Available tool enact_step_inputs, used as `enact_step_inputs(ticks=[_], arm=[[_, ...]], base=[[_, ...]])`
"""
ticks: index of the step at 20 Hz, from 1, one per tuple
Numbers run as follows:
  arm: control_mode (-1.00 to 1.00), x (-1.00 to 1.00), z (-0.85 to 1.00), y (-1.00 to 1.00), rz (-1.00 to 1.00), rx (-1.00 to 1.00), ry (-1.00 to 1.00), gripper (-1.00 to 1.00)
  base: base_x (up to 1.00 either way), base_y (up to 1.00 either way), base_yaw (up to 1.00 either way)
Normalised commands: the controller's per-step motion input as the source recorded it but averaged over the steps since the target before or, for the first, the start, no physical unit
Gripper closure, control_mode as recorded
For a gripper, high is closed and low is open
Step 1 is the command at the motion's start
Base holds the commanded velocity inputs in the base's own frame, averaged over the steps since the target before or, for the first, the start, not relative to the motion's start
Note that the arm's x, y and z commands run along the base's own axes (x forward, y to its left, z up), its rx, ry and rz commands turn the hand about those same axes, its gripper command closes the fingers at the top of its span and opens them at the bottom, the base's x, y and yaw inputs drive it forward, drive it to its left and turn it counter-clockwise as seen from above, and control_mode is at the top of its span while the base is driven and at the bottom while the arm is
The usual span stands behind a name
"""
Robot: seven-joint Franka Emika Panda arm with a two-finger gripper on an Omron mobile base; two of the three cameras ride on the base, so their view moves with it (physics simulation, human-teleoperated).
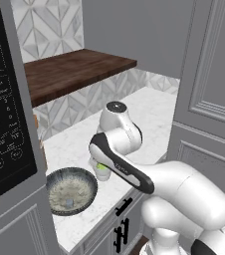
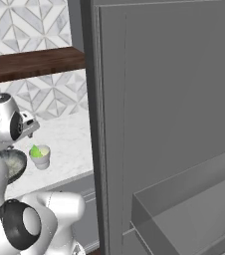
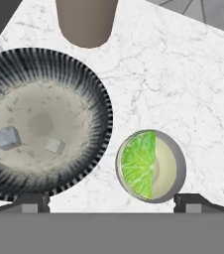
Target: Grab a lemon wedge from the fridge and one ice cube from the ice bowl, and put them in the glass of lemonade.
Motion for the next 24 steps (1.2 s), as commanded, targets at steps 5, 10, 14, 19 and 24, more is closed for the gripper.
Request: enact_step_inputs(ticks=[5,10,14,19,24], arm=[[-1.0,-0.09,0.0,0.24,0.01,0.0,0.0,-1.0],[-1.0,-0.31,-0.07,0.15,0.0,-0.05,0.07,-1.0],[-1.0,-0.16,-0.46,0.32,0.0,-0.04,0.0,-1.0],[-1.0,-0.14,-0.46,0.58,0.0,-0.09,0.03,-1.0],[-1.0,0.03,-0.39,0.19,0.0,-0.04,0.18,-1.0]], base=[[0.0,0.0,0.0],[0.0,0.0,0.0],[0.0,0.0,0.0],[0.0,0.0,0.0],[0.0,0.0,0.0]])
